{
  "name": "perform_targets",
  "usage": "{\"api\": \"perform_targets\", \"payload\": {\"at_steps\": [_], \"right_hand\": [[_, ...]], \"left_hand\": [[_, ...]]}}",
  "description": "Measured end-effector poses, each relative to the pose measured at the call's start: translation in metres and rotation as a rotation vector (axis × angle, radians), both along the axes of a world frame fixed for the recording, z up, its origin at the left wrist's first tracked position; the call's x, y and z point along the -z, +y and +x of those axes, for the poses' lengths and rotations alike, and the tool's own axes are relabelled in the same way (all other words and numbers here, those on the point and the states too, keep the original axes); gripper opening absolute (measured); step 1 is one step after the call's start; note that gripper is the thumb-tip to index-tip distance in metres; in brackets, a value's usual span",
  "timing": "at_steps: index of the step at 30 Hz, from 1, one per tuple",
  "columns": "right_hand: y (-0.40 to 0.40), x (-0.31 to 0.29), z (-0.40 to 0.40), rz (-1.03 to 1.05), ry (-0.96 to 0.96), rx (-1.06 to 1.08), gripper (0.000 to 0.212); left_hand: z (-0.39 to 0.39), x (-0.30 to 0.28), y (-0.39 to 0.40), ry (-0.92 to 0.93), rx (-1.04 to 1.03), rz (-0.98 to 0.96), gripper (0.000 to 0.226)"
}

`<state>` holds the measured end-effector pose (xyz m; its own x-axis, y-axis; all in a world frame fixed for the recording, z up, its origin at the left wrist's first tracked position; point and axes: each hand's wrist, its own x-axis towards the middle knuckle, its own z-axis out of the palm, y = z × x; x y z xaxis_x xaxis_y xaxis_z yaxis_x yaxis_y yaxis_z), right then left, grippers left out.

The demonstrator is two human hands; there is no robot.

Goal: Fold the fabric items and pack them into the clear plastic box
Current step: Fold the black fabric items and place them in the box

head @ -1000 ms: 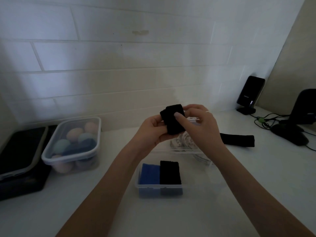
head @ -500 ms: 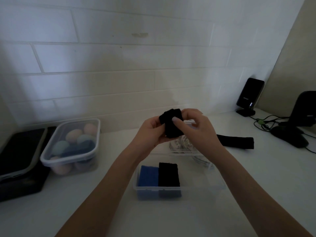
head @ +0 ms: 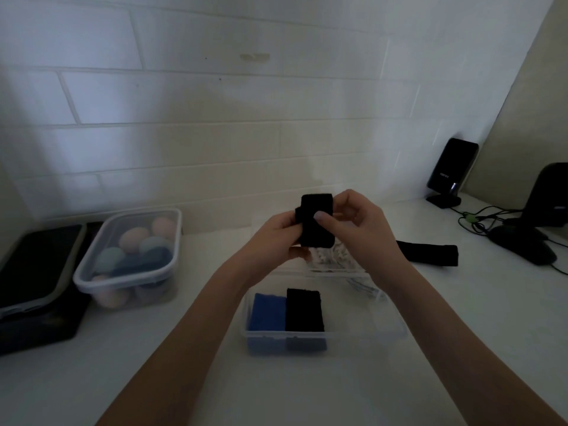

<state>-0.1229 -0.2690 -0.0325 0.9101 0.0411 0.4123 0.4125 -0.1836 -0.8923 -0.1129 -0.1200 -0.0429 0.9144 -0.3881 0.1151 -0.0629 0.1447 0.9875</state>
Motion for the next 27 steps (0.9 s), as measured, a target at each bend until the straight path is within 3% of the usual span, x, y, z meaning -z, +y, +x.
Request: {"api": "perform_targets", "payload": {"at_steps": [3, 8, 17, 23, 27], "right_hand": [[0.002, -0.005, -0.004, 0.114, -0.001, -0.007, 0.018], [0.005, -0.009, -0.01, 0.084, -0.021, -0.055, 0.015], [0.005, -0.013, -0.014, 0.16, 0.11, -0.084, 0.028], [0.002, -0.013, -0.011, 0.144, 0.127, -0.022, 0.015], [0.0, -0.011, -0.012, 0.106, 0.118, 0.016, 0.015]], "left_hand": [[0.001, -0.001, -0.001, 0.112, 0.094, -0.08, 0.025], [-0.004, -0.004, 0.002, 0.167, 0.202, -0.126, 0.024], [-0.006, -0.005, 0.004, 0.104, 0.146, 0.063, 0.025], [-0.006, -0.008, -0.002, 0.263, 0.193, -0.135, 0.039], [-0.008, -0.002, -0.004, 0.081, 0.138, 0.032, 0.027]]}}
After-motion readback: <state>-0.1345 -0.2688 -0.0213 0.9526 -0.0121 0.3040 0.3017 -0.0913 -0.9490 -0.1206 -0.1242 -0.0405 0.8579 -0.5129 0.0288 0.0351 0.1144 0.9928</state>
